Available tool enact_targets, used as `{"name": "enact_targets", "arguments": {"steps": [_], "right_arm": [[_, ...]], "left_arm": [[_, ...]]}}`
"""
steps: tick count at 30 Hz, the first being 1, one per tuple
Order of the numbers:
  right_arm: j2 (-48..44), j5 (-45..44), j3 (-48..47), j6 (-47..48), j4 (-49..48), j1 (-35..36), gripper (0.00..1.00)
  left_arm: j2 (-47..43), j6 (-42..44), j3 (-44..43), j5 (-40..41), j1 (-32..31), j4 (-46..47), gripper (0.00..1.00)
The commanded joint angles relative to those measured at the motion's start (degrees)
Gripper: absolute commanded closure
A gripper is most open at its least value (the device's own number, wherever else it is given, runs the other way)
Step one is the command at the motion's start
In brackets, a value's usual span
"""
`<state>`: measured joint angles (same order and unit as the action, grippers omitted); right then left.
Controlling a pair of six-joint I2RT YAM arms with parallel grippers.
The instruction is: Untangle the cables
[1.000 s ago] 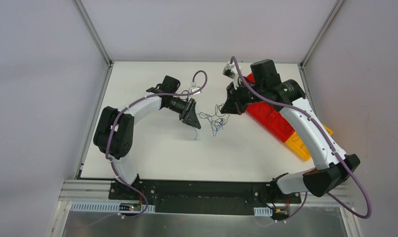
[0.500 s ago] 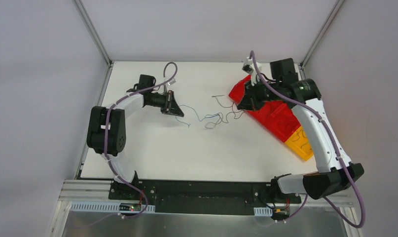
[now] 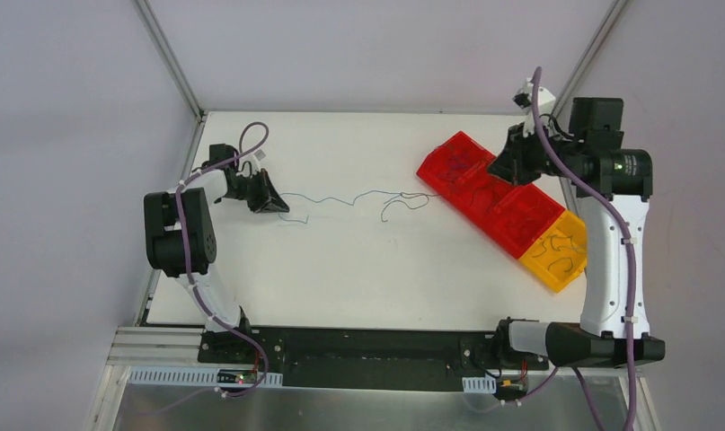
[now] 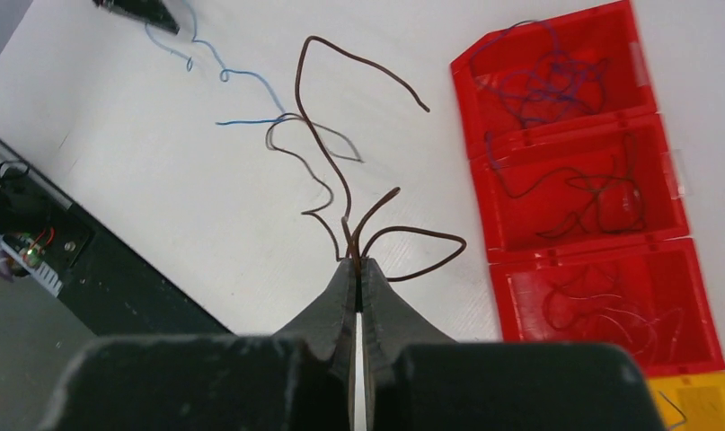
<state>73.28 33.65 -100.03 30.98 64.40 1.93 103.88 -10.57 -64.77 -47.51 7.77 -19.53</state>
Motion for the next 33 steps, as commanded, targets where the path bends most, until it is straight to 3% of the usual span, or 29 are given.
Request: {"name": "enact_targets", "arguments": {"steps": [1, 9, 17, 26, 33], "right_arm": [[0.7, 0.8, -6.3, 1.3, 1.4, -5.4, 1.00], [3.1, 3.6, -14.1, 0.4, 2.0, -14.1, 1.00], [4.7, 3.4, -15.2, -1.0, -1.1, -16.0, 1.00], [11.6, 5.8, -28.9, -7.1, -5.5, -33.6, 1.00], [10.5, 7.3, -27.2, -8.3, -8.5, -37.7, 1.00]], "left_arm": [[2.2, 1.5, -1.0, 10.2, 4.0, -3.7, 1.00], [4.3, 2.7, -1.5, 19.1, 8.5, -5.4, 1.00], [4.2, 4.8, -1.6, 22.3, 9.0, -7.1, 1.00], [5.2, 6.9, -2.3, 28.8, 13.5, -8.5, 1.00], [7.0, 7.8, -5.2, 28.8, 14.8, -9.7, 1.00]]}}
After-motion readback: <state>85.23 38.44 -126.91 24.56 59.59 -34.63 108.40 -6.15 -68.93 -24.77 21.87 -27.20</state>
